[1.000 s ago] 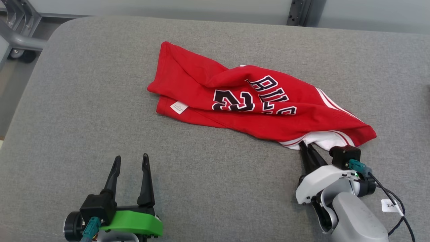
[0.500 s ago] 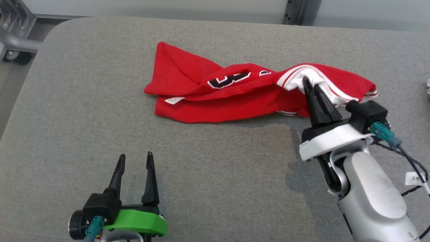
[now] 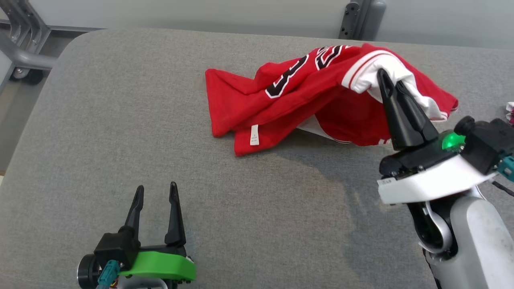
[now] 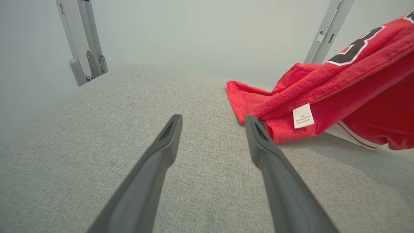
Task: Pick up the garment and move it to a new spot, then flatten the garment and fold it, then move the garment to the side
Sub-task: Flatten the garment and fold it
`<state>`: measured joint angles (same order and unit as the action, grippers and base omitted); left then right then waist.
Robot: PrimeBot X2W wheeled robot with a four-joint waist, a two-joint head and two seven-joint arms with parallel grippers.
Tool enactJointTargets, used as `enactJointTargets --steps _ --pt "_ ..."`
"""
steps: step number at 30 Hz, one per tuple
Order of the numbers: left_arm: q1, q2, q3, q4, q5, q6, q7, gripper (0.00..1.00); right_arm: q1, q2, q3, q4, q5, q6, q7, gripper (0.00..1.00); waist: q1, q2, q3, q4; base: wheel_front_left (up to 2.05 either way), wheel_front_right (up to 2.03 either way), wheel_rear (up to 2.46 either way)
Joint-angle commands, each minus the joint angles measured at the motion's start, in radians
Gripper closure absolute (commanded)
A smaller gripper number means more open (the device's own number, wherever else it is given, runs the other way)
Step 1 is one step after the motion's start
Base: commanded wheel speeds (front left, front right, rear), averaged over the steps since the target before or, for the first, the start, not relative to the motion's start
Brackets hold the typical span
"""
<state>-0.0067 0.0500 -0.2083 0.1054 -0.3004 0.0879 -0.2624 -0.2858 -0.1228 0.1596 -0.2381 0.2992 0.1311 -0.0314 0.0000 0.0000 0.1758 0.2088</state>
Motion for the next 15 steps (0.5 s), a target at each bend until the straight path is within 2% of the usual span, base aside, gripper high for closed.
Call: enactJointTargets --steps 1,5,8,12,15 --pt "0.013 0.001 0.004 -0.002 0.007 -0.003 -0.003 0.00 0.042 -0.013 -0.015 -0.041 0.008 -0.001 0.023 1.00 0.0000 0.0000 -0.010 -0.017 0.00 0.00 0.00" --pt "0.014 0.001 0.003 -0.002 0.013 -0.009 -0.003 0.00 0.116 -0.012 -0.060 -0.133 0.029 -0.001 0.082 1.00 0.0000 0.0000 -0.007 -0.037 0.00 0.00 0.00" --pt "-0.001 0.001 -0.008 0.001 0.014 -0.016 -0.003 0.00 0.126 -0.008 -0.082 -0.124 0.043 -0.001 0.122 1.00 0.0000 0.0000 0.009 -0.036 0.00 0.00 0.00" --pt "-0.026 0.001 -0.034 0.003 0.010 -0.018 -0.003 0.00 0.049 -0.030 -0.080 0.006 0.062 0.000 0.174 1.00 0.0000 0.0000 0.041 -0.010 0.00 0.00 0.00" --pt "-0.042 0.002 -0.052 0.006 0.003 -0.014 -0.003 0.00 -0.047 -0.070 -0.078 0.174 0.055 0.000 0.197 1.00 0.0000 0.0000 0.066 0.023 0.00 0.00 0.00"
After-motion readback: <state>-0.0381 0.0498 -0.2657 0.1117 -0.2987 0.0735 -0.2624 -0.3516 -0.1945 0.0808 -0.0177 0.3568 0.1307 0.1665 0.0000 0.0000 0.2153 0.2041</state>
